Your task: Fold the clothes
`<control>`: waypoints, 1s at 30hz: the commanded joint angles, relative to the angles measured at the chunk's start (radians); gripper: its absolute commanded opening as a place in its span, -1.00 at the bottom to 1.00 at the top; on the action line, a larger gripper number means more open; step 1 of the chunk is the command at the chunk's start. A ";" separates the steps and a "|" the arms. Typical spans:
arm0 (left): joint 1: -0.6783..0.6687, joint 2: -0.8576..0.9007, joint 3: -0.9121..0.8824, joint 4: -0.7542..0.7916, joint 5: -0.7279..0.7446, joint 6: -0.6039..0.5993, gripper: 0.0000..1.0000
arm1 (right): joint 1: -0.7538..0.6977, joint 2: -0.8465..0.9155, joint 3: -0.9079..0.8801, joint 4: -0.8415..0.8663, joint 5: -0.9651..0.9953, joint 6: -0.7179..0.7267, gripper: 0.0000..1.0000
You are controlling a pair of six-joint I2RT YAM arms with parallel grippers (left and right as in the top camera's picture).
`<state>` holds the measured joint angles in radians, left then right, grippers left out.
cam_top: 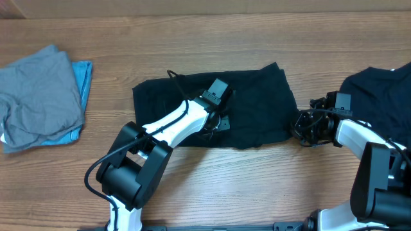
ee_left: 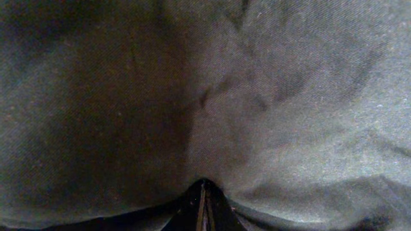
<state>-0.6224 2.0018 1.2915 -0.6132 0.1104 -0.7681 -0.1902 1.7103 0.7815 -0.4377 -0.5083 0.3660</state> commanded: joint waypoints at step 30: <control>0.008 -0.012 0.112 -0.041 -0.121 -0.006 -0.92 | -0.005 -0.002 0.011 0.002 0.029 0.002 -0.92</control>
<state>-0.6266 2.0033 1.3159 -0.6300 -0.0116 -0.7795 -0.1898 1.7103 0.7815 -0.4374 -0.5083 0.3664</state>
